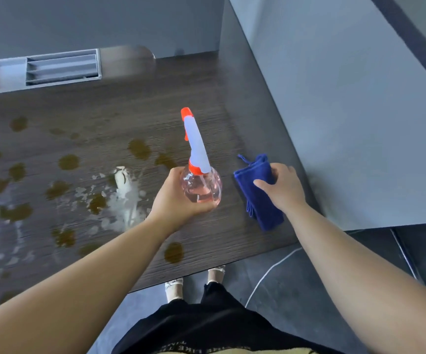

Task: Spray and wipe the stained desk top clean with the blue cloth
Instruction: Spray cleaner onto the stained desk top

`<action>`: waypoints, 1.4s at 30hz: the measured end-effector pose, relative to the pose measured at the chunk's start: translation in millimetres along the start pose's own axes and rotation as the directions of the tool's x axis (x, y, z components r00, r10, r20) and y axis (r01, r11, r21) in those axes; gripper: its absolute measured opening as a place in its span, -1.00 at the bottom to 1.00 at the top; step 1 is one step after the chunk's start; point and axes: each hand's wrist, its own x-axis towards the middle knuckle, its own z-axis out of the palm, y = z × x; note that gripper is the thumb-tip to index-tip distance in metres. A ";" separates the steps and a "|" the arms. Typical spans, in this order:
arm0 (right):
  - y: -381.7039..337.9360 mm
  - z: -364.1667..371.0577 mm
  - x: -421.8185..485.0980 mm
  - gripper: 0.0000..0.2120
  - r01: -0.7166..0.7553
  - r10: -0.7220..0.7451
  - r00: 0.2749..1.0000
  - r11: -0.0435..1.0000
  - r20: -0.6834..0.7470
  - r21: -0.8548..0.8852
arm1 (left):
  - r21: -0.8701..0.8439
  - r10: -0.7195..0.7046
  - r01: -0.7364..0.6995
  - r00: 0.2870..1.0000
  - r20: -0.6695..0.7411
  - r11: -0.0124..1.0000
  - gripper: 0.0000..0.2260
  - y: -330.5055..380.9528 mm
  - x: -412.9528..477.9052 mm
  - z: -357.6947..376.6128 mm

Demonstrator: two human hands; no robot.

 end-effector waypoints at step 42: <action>-1.2 19.5 -62.1 -0.80 0.445 -0.479 0.848 0.876 -0.225 -0.188 | -0.024 -0.027 0.028 0.999 0.048 0.999 -0.33 -5.3 1.4 15.1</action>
